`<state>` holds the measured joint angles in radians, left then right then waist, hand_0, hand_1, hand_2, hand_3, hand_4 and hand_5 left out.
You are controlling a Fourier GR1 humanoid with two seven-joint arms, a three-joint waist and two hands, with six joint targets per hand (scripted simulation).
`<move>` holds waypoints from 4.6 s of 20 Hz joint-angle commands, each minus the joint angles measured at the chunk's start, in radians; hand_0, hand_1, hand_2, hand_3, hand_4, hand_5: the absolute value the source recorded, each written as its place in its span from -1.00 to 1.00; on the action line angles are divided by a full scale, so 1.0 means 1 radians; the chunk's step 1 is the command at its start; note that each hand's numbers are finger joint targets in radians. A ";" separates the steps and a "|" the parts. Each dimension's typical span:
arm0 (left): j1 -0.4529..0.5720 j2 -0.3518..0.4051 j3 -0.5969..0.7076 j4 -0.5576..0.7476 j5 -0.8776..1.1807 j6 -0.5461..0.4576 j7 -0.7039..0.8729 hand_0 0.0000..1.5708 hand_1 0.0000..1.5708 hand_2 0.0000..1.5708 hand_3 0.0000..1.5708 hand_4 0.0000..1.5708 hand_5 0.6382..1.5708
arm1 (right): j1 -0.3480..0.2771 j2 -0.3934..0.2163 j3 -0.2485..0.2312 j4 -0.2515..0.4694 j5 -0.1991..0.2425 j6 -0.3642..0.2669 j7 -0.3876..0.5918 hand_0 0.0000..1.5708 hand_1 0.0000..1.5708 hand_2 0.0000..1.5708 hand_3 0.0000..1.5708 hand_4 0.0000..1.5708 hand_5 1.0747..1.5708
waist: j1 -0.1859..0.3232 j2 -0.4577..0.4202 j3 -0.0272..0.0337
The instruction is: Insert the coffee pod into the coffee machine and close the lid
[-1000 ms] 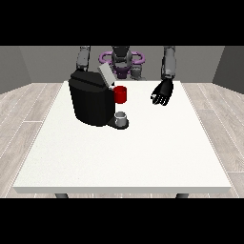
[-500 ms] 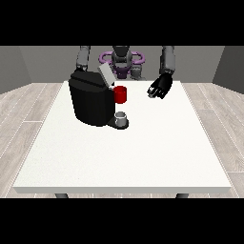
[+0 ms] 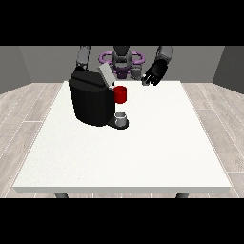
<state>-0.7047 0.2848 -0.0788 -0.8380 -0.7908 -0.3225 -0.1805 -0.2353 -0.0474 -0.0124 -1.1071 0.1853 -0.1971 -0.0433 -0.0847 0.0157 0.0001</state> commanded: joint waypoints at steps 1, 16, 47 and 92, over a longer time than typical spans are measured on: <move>-0.051 0.007 0.030 0.003 0.009 -0.051 0.030 0.79 0.79 0.78 0.71 -0.24 1.00 | 0.018 0.005 0.025 -0.048 0.000 0.025 0.032 -1.00 -1.00 -1.00 -1.00 -1.00 1.00 | -0.053 -0.015 -0.0002; -0.398 0.094 0.217 0.050 0.110 -0.181 0.168 0.61 0.61 0.65 0.62 -0.38 1.00 | -0.102 -0.008 -0.008 -0.104 -0.022 0.028 0.006 -1.00 -1.00 -1.00 -1.00 -1.00 1.00 | -0.148 0.108 0.0002; -0.515 0.131 0.211 0.185 0.042 -0.098 0.103 0.52 0.52 0.59 0.53 -0.46 1.00 | -0.215 -0.035 -0.034 -0.198 -0.029 0.032 0.085 -1.00 -1.00 -1.00 -1.00 -0.87 1.00 | -0.225 0.269 0.0000; -0.588 0.221 0.208 0.205 -0.063 0.106 -0.074 0.62 0.62 0.57 0.23 -1.00 1.00 | -0.271 -0.058 -0.044 -0.182 0.002 0.005 0.056 -1.00 -1.00 -1.00 -1.00 -0.72 1.00 | -0.253 0.407 -0.0001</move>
<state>-1.3006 0.4957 0.1218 -0.6484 -0.8448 -0.2627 -0.2285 -0.5018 -0.0899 -0.0581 -1.2806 0.1811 -0.2003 0.0116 -0.3223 0.3898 0.0025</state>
